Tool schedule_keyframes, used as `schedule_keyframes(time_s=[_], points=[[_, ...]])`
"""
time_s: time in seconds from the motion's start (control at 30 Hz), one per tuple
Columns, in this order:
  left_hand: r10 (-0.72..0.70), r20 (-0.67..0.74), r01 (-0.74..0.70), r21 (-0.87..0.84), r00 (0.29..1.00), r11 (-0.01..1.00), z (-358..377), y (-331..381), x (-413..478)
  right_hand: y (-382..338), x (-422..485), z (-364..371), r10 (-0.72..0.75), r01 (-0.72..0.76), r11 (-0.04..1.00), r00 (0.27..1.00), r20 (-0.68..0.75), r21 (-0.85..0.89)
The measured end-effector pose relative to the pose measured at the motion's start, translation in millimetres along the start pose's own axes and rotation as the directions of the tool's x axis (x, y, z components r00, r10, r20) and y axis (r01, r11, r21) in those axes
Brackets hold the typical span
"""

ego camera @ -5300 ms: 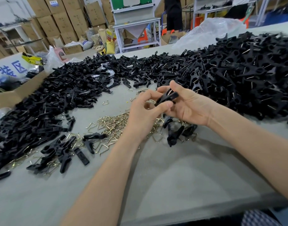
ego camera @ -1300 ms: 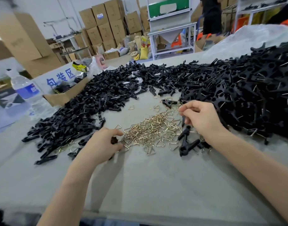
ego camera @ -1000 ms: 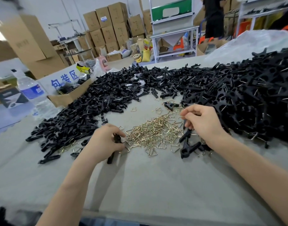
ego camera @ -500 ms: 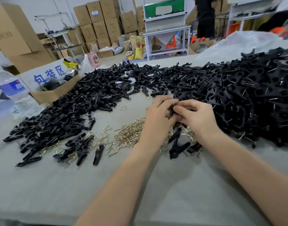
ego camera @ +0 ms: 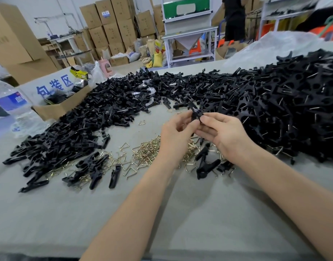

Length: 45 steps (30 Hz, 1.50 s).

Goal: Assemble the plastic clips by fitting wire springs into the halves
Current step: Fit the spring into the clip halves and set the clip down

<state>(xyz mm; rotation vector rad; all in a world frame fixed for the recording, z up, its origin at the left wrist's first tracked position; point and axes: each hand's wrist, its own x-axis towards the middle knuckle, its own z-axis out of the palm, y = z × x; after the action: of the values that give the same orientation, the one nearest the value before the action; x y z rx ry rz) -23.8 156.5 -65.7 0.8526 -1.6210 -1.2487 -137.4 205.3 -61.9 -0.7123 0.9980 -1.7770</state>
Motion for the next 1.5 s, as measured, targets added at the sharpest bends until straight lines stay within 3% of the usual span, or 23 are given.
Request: schedule_keyframes(time_s=[0.1, 0.17, 0.27, 0.33, 0.4, 0.53, 0.7, 0.87, 0.97, 1.23, 1.5], points=[[-0.137, 0.04, 0.143, -0.274, 0.99, 0.951, 0, 1, 1, -2, 1, 1, 0.002, 0.0, 0.999, 1.0, -0.03, 0.043], [-0.139, 0.003, 0.134, -0.305, 0.99, 0.943, 0, 1, 2, -2, 1, 1, -0.013, 0.014, 1.0, 0.998, -0.054, 0.024], [0.059, -0.114, -0.071, -0.099, 0.992, 0.993, -3, 3, 1, -1, 2, -3, -0.077, 0.052, 0.966, 0.993, -0.087, -0.252], [0.233, -0.107, -0.23, 0.044, 0.967, 0.972, -3, 4, 0, -1, 3, -5, -0.122, 0.077, 0.885, 0.99, -0.069, -0.46], [0.309, -0.022, -0.303, 0.142, 0.951, 0.942, -3, 4, -1, -1, 3, -4, -0.125, 0.089, 0.855, 0.992, -0.036, -0.511], [0.294, 0.103, -0.311, 0.255, 0.95, 0.916, 0, 1, -3, -3, 3, -5, -0.135, 0.092, 0.896, 0.989, -0.068, -0.435], [0.186, 0.004, -0.186, 0.107, 0.982, 0.977, 1, 2, -2, -7, 2, -4, -0.043, 0.043, 0.972, 0.999, 0.005, -0.232], [0.016, -0.051, -0.024, -0.158, 0.999, 0.987, -3, 1, 2, -1, 4, -5, -0.067, 0.079, 0.97, 0.996, 0.058, -0.229], [-0.004, -0.046, -0.004, -0.179, 0.999, 0.984, -3, -1, 3, -2, 3, -5, -0.066, 0.077, 0.977, 0.996, 0.062, -0.197], [-0.1, -0.017, 0.094, -0.226, 0.995, 0.97, -6, 0, 5, -1, 2, -6, -0.304, 0.291, 0.863, 0.952, 0.035, -0.414], [-0.178, 0.178, 0.235, -0.387, 0.968, 0.892, -6, 2, 6, -3, 4, -11, -0.29, 0.315, 0.813, 0.948, 0.128, -0.489]])
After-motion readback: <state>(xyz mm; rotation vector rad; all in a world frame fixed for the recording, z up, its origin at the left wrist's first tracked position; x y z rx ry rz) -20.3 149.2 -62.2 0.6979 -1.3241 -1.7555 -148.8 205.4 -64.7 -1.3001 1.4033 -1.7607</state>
